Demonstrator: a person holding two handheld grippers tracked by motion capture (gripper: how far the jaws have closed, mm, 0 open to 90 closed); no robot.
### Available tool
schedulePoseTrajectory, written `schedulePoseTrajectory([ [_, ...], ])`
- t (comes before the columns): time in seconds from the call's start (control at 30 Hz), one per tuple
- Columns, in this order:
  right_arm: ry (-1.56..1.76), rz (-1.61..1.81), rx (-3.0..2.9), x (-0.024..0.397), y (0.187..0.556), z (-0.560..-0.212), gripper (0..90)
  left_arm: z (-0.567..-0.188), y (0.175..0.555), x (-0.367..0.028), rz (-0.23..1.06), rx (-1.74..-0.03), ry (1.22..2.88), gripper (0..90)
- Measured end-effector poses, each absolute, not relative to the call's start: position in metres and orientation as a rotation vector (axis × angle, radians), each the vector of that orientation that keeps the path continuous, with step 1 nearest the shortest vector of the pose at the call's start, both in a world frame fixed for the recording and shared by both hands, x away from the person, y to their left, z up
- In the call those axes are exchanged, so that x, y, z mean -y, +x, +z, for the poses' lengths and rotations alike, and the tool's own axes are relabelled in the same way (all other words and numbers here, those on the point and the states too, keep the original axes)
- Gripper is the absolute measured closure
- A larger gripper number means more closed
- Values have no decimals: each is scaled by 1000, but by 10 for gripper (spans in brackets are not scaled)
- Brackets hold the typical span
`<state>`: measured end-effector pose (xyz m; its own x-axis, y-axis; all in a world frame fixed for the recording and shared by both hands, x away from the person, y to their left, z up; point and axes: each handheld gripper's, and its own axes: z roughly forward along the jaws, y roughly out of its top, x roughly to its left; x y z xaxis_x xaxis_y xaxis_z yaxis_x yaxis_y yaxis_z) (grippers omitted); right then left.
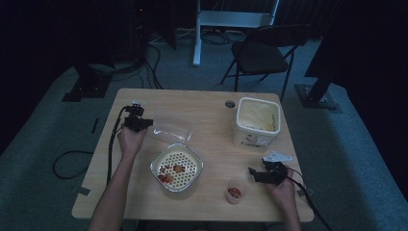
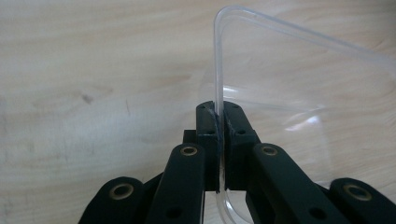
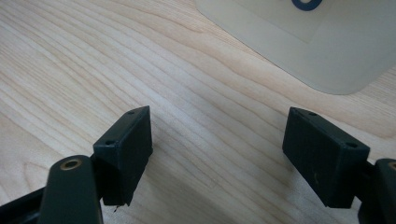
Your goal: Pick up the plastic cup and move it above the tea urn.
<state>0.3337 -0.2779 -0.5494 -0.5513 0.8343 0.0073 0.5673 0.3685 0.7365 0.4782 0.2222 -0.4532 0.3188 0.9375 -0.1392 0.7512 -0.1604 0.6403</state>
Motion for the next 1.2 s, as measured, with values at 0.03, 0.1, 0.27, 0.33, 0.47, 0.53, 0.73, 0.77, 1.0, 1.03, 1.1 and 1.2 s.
schedulePoseTrajectory([
  [0.03, 1223, 1002, -2267, 278, 334, -549, 238, -451, 479, -220, 386, -1482, 1965, 882],
  [0.1, 1222, 1002, -2268, 278, 333, -549, 238, -443, 481, -216, 390, -1473, 1958, 882],
  [0.27, 1218, 1004, -2270, 278, 333, -550, 238, -429, 485, -208, 385, -1460, 1932, 883],
  [0.33, 1218, 1004, -2271, 278, 333, -550, 238, -423, 486, -203, 366, -1455, 1917, 883],
  [0.47, 1217, 1004, -2271, 278, 333, -550, 239, -408, 488, -192, 360, -1427, 1895, 883],
  [0.53, 1218, 1004, -2271, 278, 333, -550, 238, -399, 489, -187, 357, -1415, 1882, 883],
  [0.73, 1217, 1004, -2272, 278, 332, -549, 238, -373, 492, -172, 362, -1367, 1864, 883],
  [0.77, 1218, 1004, -2272, 278, 332, -549, 238, -369, 493, -170, 362, -1355, 1863, 883],
  [1.0, 1216, 1005, -2271, 278, 332, -550, 239, -343, 496, -141, 363, -1307, 1853, 883],
  [1.03, 1216, 1005, -2271, 278, 332, -550, 238, -343, 496, -141, 363, -1307, 1853, 883],
  [1.1, 1218, 1005, -2271, 278, 332, -550, 239, -338, 500, -125, 361, -1295, 1867, 883],
  [1.2, 1216, 1005, -2270, 278, 332, -550, 239, -336, 504, -109, 355, -1290, 1875, 883],
])
